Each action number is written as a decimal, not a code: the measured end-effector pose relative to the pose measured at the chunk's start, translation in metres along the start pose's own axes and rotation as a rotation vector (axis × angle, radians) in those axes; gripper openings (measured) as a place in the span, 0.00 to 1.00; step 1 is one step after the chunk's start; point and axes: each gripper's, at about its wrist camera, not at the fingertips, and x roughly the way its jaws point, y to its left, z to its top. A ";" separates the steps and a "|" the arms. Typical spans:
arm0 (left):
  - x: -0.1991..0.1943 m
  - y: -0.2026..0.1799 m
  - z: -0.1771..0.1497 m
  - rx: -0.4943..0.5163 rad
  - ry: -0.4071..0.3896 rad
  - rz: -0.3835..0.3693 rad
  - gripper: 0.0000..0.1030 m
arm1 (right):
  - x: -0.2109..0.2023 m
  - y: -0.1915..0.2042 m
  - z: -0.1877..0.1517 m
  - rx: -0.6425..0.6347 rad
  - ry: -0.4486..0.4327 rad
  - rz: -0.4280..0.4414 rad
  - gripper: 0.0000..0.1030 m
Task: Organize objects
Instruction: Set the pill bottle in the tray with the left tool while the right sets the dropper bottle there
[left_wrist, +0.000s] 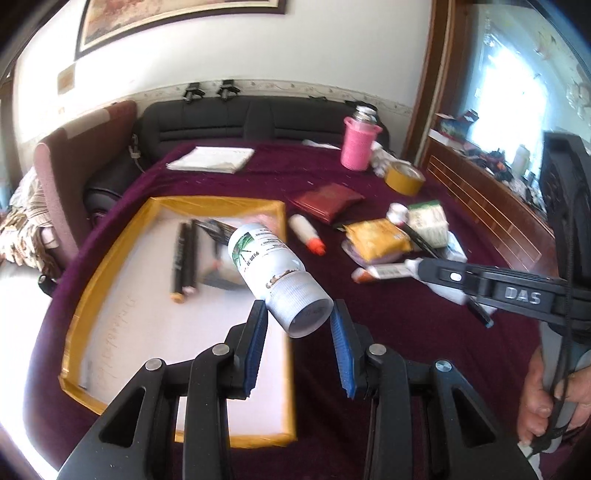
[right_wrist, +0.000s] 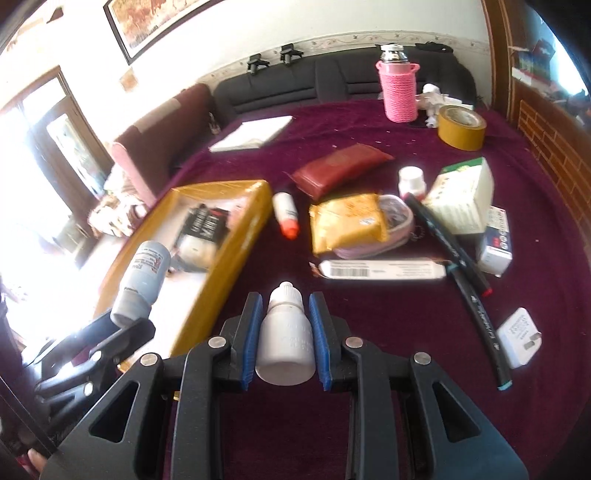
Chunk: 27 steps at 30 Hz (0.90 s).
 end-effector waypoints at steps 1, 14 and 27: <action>0.000 0.012 0.005 -0.011 -0.004 0.013 0.29 | 0.001 0.003 0.003 0.007 0.002 0.020 0.23; 0.073 0.127 0.049 -0.065 0.070 0.161 0.29 | 0.104 0.064 0.076 0.125 0.124 0.281 0.23; 0.138 0.164 0.051 -0.100 0.147 0.221 0.30 | 0.236 0.112 0.101 0.095 0.244 0.217 0.23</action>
